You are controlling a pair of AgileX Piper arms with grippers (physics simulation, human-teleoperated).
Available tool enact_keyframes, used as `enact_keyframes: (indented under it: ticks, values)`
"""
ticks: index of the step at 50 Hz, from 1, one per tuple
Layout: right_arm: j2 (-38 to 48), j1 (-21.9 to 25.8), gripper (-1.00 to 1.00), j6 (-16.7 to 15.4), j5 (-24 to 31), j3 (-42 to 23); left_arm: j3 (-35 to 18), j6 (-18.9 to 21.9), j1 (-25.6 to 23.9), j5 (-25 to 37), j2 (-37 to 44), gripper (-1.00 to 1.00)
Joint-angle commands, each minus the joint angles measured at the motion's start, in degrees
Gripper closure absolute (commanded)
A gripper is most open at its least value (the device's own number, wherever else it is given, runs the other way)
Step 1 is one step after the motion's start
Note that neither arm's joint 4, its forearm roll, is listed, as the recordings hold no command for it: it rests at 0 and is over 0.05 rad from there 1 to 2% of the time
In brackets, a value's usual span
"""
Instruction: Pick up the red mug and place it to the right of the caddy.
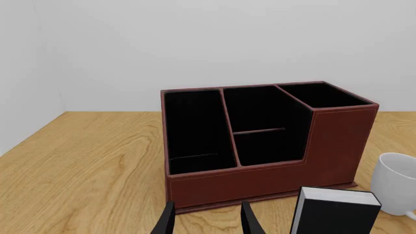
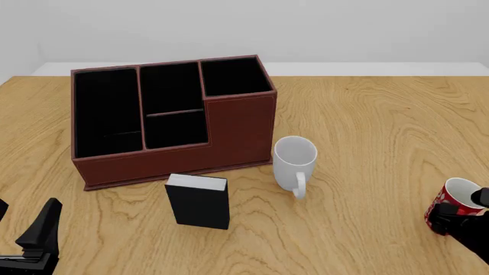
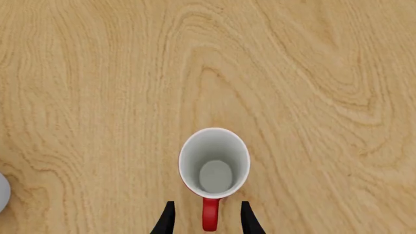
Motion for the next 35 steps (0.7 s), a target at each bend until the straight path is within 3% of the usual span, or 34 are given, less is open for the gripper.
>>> enact_keyframes:
  ticks: [1,14,15,35]
  values:
    - [1.93,-0.1,-1.0,0.17,-1.91,0.5,0.0,0.0,0.0,0.0,0.0,-1.0]
    - [1.45,-0.05,-1.0,0.3,-1.68,0.75,0.0,0.0,0.0,0.0,0.0,-1.0]
    - [1.22,-0.53,1.0,-0.34,-1.47,0.63,0.0,0.0,0.0,0.0,0.0,-1.0]
    - [-2.23,-0.65,1.0,-1.33,2.33,-0.77,0.0,0.0,0.0,0.0,0.0,-1.0]
